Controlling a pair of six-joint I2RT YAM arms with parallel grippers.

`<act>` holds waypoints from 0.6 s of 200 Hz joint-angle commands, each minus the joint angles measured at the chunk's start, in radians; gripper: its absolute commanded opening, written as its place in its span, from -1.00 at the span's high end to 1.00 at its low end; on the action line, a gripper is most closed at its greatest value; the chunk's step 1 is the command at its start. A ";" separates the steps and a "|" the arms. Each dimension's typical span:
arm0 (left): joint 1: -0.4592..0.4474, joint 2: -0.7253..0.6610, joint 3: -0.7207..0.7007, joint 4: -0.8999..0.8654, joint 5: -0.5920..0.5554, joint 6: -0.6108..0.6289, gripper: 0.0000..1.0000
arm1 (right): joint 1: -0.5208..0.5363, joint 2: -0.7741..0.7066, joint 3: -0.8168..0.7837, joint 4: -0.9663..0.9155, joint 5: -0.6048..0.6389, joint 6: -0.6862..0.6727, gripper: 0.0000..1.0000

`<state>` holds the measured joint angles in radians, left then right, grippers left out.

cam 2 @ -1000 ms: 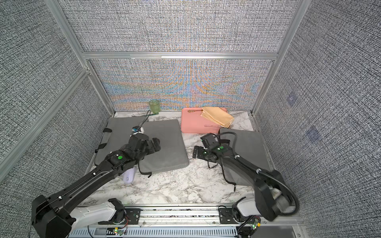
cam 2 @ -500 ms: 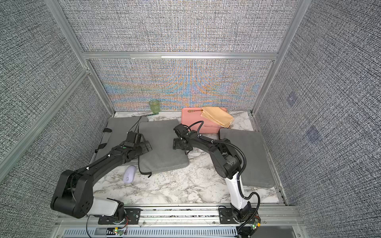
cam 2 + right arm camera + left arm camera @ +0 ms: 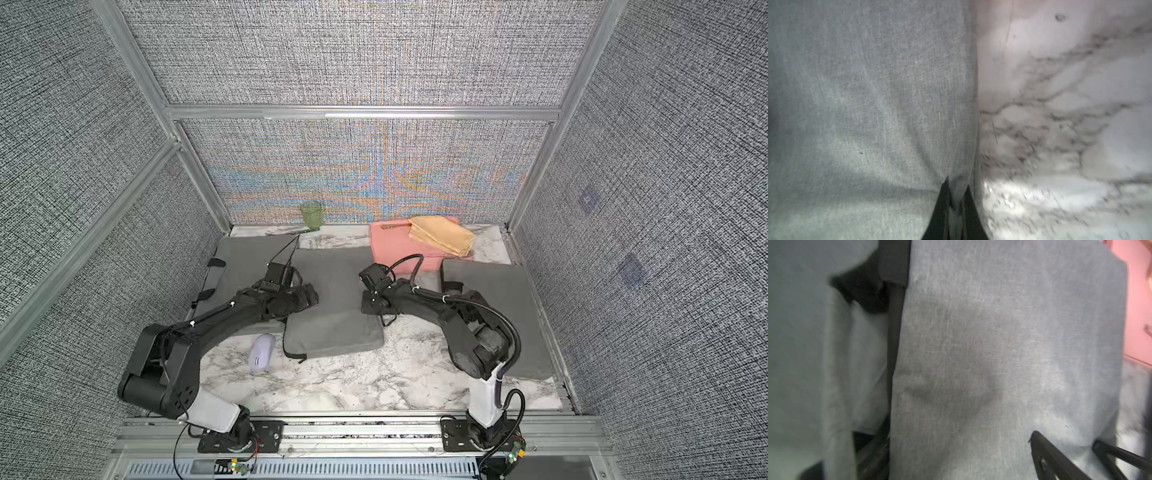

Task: Put the mouse into the laptop bag
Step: Move the zippered laptop bag to the center of the board.

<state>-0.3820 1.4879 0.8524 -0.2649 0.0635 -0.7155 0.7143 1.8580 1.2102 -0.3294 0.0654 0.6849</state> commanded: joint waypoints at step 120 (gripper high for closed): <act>-0.227 -0.620 -0.515 0.237 0.085 -0.244 -0.94 | 0.180 -0.493 -0.514 -0.065 0.157 0.186 1.00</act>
<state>-0.5476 0.8322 0.3431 -0.1753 0.1394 -0.9276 0.8944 1.4418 0.7582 -0.2962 0.1169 0.8024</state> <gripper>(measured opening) 0.966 0.082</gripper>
